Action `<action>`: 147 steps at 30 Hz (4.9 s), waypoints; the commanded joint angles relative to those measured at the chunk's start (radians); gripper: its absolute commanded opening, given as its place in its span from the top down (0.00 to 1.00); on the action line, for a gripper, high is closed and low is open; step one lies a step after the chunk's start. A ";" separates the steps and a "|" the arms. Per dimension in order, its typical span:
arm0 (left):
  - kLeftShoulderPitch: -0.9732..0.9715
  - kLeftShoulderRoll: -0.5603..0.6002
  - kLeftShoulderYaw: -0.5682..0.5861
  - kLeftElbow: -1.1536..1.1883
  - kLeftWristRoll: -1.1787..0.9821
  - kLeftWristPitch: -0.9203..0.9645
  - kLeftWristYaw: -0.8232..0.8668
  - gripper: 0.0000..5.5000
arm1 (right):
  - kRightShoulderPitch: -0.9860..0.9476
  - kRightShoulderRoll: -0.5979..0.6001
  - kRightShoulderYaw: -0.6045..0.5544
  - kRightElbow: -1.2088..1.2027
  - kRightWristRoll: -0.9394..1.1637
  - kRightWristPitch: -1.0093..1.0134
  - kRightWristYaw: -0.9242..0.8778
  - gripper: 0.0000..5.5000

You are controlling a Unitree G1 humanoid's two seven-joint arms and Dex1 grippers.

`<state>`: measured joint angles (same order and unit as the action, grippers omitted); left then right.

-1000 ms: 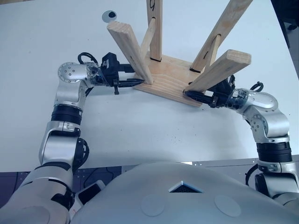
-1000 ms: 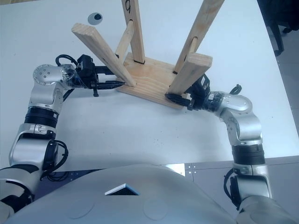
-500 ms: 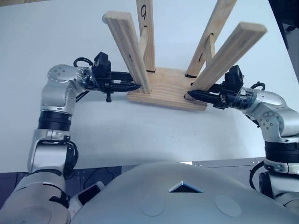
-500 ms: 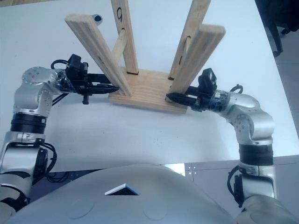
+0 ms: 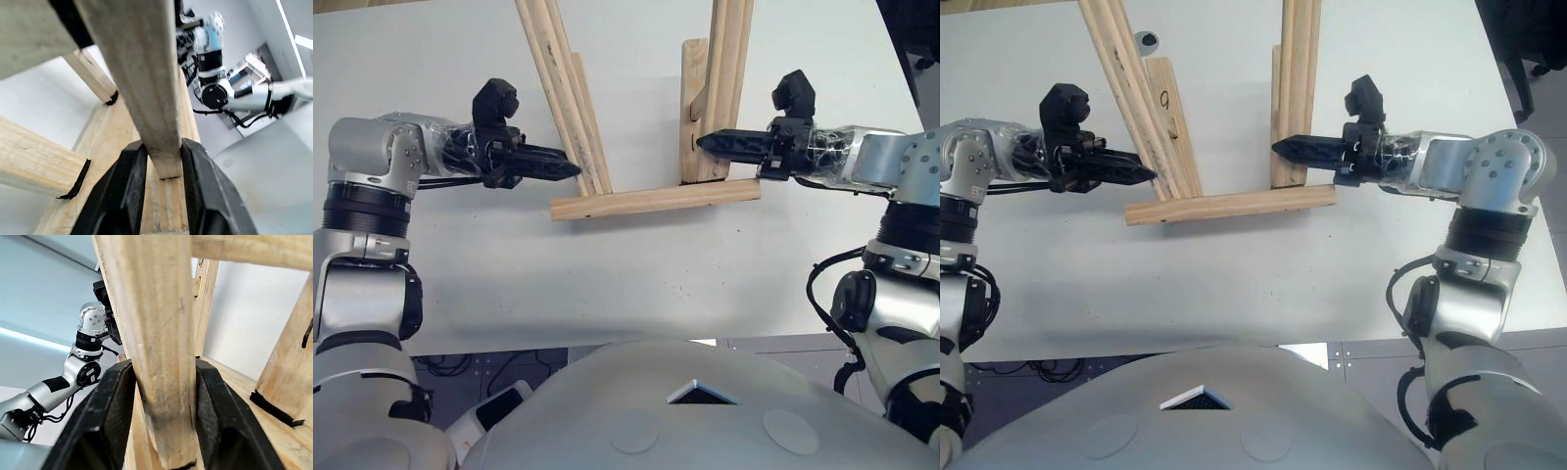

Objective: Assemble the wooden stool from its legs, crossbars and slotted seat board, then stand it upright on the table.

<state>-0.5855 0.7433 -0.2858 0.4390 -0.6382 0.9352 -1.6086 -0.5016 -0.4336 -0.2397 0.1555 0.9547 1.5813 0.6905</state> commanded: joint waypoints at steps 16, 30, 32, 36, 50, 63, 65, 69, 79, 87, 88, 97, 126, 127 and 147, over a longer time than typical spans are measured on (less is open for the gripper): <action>-0.179 -0.194 0.086 0.546 0.159 -0.058 0.126 0.39 | -0.114 -0.057 0.031 0.494 -0.093 -0.105 -0.014 0.12; -0.196 -0.165 0.269 0.561 0.160 -0.064 0.082 0.02 | -0.067 -0.158 -0.015 0.361 -0.053 -0.125 0.237 0.02; -0.183 -0.135 0.280 0.553 0.170 -0.072 0.076 0.02 | -0.042 -0.178 -0.034 0.336 -0.052 -0.130 0.243 0.02; -0.151 -0.073 0.322 0.518 0.177 -0.099 0.081 0.02 | 0.082 -0.214 -0.094 0.176 -0.033 -0.180 0.269 0.02; -0.015 -0.120 0.432 0.192 0.172 -0.353 0.322 0.02 | 0.449 -0.212 -0.085 -0.247 -0.144 -0.675 0.351 0.02; -0.199 -0.218 0.339 0.280 0.115 0.106 0.393 0.02 | 0.098 -0.069 -0.149 0.044 0.089 -0.276 0.031 0.02; -0.211 -0.220 0.331 0.296 0.118 0.109 0.388 0.02 | 0.060 -0.049 -0.137 0.076 0.087 -0.235 -0.004 0.02; -0.239 -0.230 0.329 0.314 0.111 0.132 0.376 0.07 | 0.011 -0.019 -0.129 0.117 0.086 -0.171 -0.047 0.02; -0.243 -0.242 0.307 0.307 0.115 0.167 0.354 0.32 | -0.042 0.024 -0.137 0.157 0.082 -0.120 -0.099 0.21; -0.215 -0.239 0.294 0.289 0.114 0.179 0.341 0.56 | -0.052 0.059 -0.149 0.174 0.075 -0.119 -0.129 0.47; -0.214 -0.239 0.292 0.289 0.115 0.179 0.340 0.59 | -0.052 0.064 -0.151 0.175 0.076 -0.118 -0.133 0.50; -0.203 -0.240 0.283 0.281 0.109 0.203 0.326 0.75 | -0.057 0.082 -0.170 0.181 0.076 -0.111 -0.150 0.77; -0.062 -0.184 0.268 0.091 0.014 0.257 0.353 0.66 | 0.015 0.093 -0.158 0.056 0.049 -0.177 -0.145 0.68; -0.062 -0.182 0.268 0.093 0.012 0.259 0.351 0.63 | 0.012 0.089 -0.156 0.059 0.046 -0.177 -0.141 0.65; 0.173 0.062 0.350 0.051 0.100 -0.065 0.247 0.11 | 0.463 -0.292 -0.143 -0.314 -0.011 -0.421 0.337 0.10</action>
<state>-0.5092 0.7613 0.0914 0.5358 -0.6275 1.0449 -1.3608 -0.2054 -0.6219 -0.4595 0.0059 1.0423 1.3464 0.8499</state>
